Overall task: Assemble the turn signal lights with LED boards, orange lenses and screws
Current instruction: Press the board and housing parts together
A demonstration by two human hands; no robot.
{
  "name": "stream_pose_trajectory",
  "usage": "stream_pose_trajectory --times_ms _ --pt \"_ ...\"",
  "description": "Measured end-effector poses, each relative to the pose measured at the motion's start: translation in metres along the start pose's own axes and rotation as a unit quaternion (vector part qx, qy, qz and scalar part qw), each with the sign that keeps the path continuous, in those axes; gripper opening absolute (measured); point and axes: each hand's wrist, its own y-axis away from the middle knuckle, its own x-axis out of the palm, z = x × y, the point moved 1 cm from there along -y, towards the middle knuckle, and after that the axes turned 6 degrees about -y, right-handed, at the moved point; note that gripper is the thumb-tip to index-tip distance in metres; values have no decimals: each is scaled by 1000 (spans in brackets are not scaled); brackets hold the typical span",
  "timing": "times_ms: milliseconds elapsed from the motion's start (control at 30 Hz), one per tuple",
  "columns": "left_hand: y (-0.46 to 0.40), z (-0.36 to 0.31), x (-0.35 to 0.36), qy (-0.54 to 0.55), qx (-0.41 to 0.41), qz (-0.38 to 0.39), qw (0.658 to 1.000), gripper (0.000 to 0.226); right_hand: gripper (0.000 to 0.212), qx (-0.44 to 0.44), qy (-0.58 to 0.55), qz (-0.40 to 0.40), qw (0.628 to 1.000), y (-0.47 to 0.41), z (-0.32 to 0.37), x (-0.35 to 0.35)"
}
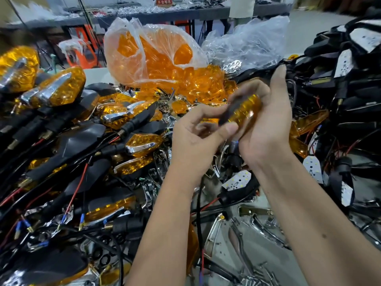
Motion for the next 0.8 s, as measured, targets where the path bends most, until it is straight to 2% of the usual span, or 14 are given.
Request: stream_pose_trajectory --times_ms 100,200,233,333,433,500,600,800 --pt "-3 1 -5 140 -39 -59 988 18 57 26 125 128 983 2 -4 -1" --pt "-3 4 -10 239 -86 -74 964 24 25 7 179 214 960 4 -7 2" --pt "-4 5 -12 241 -93 -74 963 25 20 0 180 219 959 5 -7 4" --pt "-8 4 -24 178 -102 -105 973 17 24 -38 239 213 947 1 -4 1" --pt "-11 -2 -34 168 -97 -127 973 38 28 -81 351 197 912 0 -1 -2" --pt "-12 -4 -36 156 -75 -103 979 38 34 -111 403 193 888 2 1 -2" --pt "-10 -3 -35 139 -59 -88 985 37 38 -131 424 197 874 4 1 1" --pt "-10 -2 -33 162 -52 -114 979 25 41 -162 438 185 865 6 0 1"
